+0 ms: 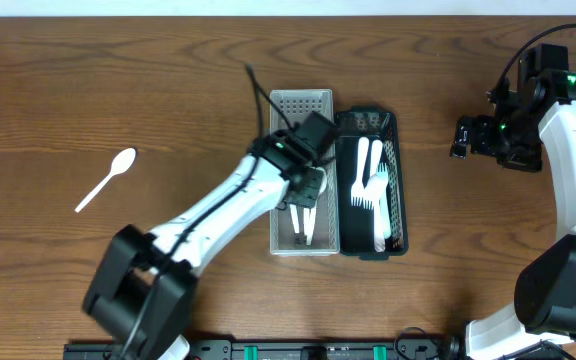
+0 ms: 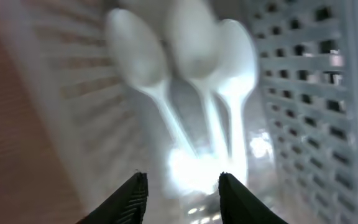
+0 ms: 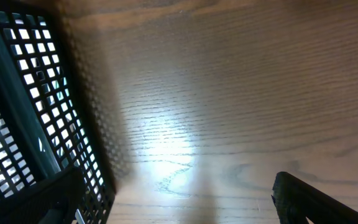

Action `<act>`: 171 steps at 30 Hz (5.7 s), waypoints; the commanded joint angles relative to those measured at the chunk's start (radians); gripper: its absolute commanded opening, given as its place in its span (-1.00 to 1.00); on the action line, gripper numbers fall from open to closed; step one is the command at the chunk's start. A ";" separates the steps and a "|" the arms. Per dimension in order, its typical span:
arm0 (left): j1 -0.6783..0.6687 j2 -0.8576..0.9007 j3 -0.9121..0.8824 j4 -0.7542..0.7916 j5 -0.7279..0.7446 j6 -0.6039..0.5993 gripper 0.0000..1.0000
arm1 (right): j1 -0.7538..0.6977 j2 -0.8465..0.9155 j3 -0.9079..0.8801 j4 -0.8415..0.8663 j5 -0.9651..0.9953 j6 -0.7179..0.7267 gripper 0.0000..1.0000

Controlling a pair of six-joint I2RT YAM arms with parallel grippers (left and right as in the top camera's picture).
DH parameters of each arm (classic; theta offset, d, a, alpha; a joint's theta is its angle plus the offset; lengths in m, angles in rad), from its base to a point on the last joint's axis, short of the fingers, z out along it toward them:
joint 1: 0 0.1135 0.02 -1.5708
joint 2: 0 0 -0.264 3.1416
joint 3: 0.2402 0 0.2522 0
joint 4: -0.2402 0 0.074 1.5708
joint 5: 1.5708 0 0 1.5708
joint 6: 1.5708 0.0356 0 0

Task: Pack container
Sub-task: 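Place the third spoon into the silver caddy and release, then reach left gripper to the far-left spoon and grasp it, then place the fourth spoon into the silver caddy and release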

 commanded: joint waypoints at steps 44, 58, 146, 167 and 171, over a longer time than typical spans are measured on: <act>0.985 0.032 0.029 0.129 -0.152 0.771 0.95 | 0.009 0.001 -0.007 -0.020 -0.007 -0.013 0.99; 1.006 0.142 0.029 0.142 0.062 1.213 0.96 | 0.009 0.001 -0.007 -0.031 -0.007 -0.017 0.99; 0.630 -0.236 0.031 0.033 0.106 0.727 -0.88 | 0.009 0.001 -0.007 -0.051 -0.035 -0.016 0.98; 0.095 -0.071 0.031 0.033 0.034 -0.105 -0.88 | 0.009 0.001 -0.007 -0.055 -0.045 -0.016 0.98; 0.095 0.022 0.031 0.060 0.034 -0.107 -0.88 | 0.009 0.001 -0.007 -0.055 -0.045 -0.016 0.98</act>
